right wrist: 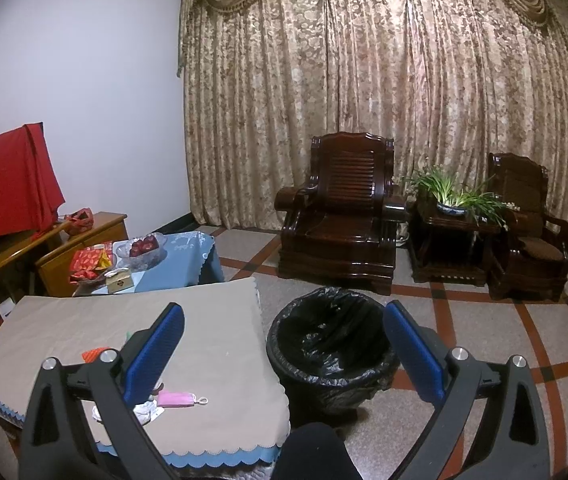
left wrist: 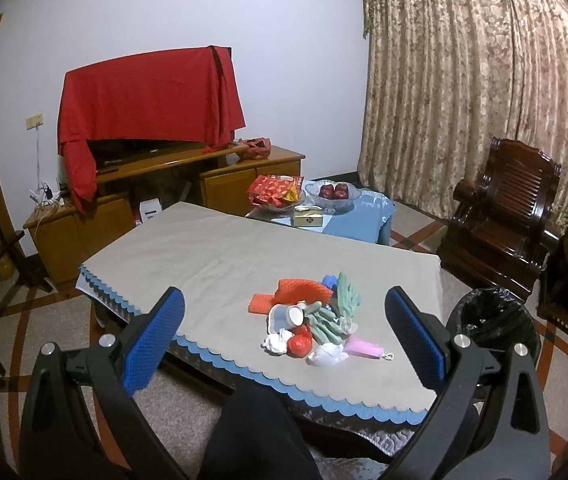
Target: Collect trash
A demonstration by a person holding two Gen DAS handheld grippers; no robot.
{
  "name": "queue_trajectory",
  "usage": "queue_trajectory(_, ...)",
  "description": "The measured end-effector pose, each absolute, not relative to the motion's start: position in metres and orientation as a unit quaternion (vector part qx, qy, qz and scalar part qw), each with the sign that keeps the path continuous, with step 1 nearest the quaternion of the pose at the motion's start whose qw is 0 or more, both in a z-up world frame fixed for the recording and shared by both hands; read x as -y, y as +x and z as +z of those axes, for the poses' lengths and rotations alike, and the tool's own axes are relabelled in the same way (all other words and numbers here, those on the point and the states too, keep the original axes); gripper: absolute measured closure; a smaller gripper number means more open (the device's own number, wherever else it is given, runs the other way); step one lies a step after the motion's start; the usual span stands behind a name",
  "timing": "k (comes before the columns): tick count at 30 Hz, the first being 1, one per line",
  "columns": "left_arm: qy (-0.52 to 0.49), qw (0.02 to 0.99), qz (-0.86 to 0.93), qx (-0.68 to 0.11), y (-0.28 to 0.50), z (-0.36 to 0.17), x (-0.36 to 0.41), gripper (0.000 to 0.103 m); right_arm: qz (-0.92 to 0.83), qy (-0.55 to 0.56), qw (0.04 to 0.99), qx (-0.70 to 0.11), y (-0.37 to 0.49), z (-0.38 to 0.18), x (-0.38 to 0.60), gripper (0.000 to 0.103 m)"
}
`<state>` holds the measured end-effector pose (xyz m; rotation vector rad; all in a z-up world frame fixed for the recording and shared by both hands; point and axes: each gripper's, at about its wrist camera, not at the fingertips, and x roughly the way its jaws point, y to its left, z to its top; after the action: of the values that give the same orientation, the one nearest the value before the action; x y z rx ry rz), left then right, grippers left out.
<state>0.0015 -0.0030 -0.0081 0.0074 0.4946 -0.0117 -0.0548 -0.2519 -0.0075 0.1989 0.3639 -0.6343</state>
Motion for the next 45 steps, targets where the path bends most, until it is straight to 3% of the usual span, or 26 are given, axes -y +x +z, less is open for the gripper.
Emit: queue_trajectory(45, 0.004, 0.968, -0.001, -0.252, 0.005, -0.024, -0.001, 0.006, -0.307, 0.097, 0.928, -0.186, -0.053, -0.017, 0.251, 0.006)
